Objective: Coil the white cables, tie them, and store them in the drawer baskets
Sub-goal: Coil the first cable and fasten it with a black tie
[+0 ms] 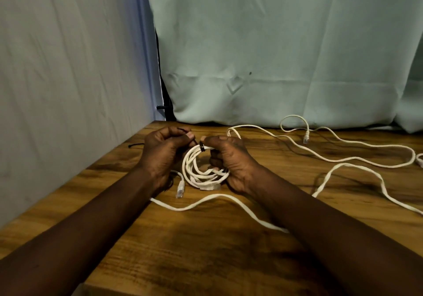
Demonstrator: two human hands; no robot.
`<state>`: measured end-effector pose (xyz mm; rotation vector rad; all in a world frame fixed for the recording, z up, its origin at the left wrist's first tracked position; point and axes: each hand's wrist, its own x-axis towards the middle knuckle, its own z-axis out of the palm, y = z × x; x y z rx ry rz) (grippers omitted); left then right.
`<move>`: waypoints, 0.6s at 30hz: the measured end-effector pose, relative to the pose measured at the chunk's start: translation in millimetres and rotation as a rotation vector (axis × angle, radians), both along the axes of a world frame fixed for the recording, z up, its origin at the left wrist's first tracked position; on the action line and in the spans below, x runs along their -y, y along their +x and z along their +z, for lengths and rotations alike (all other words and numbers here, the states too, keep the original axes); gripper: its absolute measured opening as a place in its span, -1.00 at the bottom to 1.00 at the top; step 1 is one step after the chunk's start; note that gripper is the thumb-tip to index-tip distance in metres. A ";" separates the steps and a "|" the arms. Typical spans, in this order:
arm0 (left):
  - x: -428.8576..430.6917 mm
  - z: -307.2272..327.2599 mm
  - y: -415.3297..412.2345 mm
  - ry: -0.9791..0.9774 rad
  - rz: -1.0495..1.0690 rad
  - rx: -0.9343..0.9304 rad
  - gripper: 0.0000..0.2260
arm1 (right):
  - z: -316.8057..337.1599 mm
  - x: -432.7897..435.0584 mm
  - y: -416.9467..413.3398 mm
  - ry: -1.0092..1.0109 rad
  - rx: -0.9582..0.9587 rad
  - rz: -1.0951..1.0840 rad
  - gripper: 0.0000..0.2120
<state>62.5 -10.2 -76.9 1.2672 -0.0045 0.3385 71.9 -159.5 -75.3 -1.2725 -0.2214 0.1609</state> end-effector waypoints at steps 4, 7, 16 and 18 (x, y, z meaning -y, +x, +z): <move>1.8 -2.5 1.1 0.033 0.096 0.035 -0.86 | 4.2 0.3 -4.3 0.003 -0.054 0.023 -0.92; 4.0 -2.3 -1.5 0.157 0.171 0.188 -0.91 | 5.3 1.3 -4.6 0.006 -0.098 -0.030 -0.84; 7.5 1.6 -18.7 0.668 0.136 0.568 -0.89 | 2.3 4.1 2.1 0.072 -0.174 -0.130 -0.87; 6.9 3.1 -20.2 0.833 0.121 0.629 -0.85 | 3.1 4.4 3.7 0.087 -0.193 -0.175 -0.88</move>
